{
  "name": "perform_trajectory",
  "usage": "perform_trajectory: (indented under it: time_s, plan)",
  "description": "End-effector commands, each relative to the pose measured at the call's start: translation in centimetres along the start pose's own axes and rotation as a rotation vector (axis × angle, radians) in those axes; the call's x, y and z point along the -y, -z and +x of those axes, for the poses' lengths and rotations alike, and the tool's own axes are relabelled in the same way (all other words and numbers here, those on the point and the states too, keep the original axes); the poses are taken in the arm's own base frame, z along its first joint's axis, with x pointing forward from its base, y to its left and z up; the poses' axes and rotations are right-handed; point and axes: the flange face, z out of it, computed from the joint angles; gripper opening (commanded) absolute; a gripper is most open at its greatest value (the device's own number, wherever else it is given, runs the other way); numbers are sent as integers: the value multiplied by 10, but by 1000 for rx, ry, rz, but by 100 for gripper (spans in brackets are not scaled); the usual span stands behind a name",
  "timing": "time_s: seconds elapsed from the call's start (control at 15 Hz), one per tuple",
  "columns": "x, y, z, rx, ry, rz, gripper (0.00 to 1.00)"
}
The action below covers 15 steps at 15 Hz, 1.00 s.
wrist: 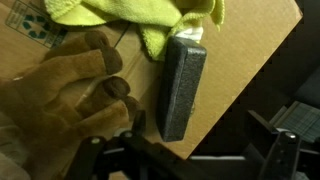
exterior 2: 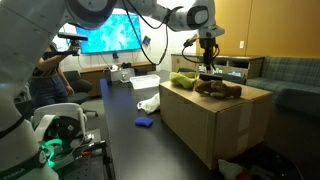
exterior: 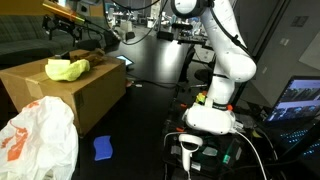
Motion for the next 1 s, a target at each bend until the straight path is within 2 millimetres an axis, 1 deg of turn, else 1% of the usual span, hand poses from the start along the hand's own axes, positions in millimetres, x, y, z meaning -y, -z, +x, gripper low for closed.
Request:
perform_trajectory:
  time_s: [0.0, 0.2, 0.47, 0.6, 0.8, 0.93]
  plan:
    - [-16, 26, -33, 4, 16, -102, 99]
    - [-36, 21, -76, 54, 66, -196, 100]
    - [-67, 1, -136, 123, 123, -292, 100]
    - [-86, -15, -169, 169, 160, -324, 100]
    - [-120, -43, -215, 212, 177, -376, 100]
    - [-144, -64, -241, 226, 199, -378, 100]
